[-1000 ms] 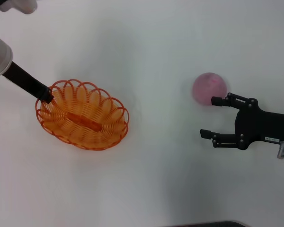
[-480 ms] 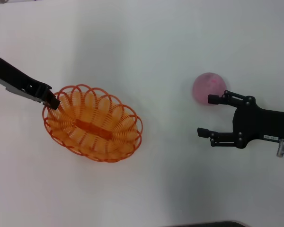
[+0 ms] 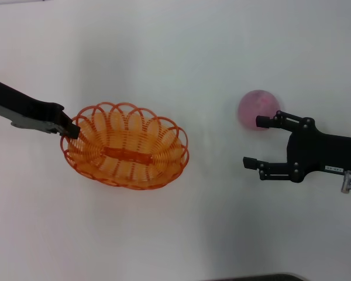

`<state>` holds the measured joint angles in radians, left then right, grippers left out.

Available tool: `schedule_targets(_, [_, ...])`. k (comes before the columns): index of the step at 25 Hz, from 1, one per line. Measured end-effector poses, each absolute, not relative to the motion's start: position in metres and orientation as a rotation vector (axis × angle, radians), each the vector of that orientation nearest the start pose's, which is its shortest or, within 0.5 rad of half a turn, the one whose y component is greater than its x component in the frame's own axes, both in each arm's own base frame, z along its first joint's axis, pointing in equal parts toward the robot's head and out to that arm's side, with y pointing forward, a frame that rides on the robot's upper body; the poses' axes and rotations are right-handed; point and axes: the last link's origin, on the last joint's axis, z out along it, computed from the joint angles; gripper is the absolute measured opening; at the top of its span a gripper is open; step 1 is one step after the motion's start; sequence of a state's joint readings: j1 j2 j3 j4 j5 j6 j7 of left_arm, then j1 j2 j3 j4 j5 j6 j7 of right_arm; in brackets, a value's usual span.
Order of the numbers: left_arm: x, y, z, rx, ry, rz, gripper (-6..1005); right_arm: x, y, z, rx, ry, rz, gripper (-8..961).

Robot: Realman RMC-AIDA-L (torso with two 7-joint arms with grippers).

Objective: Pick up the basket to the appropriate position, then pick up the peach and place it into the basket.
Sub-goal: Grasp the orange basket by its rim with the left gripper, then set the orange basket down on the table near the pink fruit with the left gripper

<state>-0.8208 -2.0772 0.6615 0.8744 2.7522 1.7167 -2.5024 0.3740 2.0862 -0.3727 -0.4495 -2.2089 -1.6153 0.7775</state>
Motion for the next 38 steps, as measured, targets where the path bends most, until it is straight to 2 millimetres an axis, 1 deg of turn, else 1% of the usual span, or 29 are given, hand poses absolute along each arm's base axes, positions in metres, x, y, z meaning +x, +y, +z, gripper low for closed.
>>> schedule_targets(11, [-0.242,0.354,0.017,-2.399,-1.888,0.021,54,0.331,0.249,-0.022,-2.640,0.350,0.655,921])
schedule_targets(16, [-0.249,0.349,0.013,-2.352,-1.929,-0.048,54,0.332,0.248,-0.022,-2.640,0.354,0.654,921])
schedule_targets(28, [-0.254,0.344,0.004,-2.280,-1.908,-0.104,52,0.332,0.248,-0.023,-2.644,0.352,0.655,921])
schedule_targets(33, [-0.257,0.345,0.003,-2.253,-1.907,-0.117,52,0.332,0.248,-0.023,-2.645,0.353,0.654,920])
schedule_targets(38, [-0.260,0.345,-0.004,-2.231,-1.899,-0.087,51,0.332,0.249,-0.023,-2.645,0.352,0.648,920])
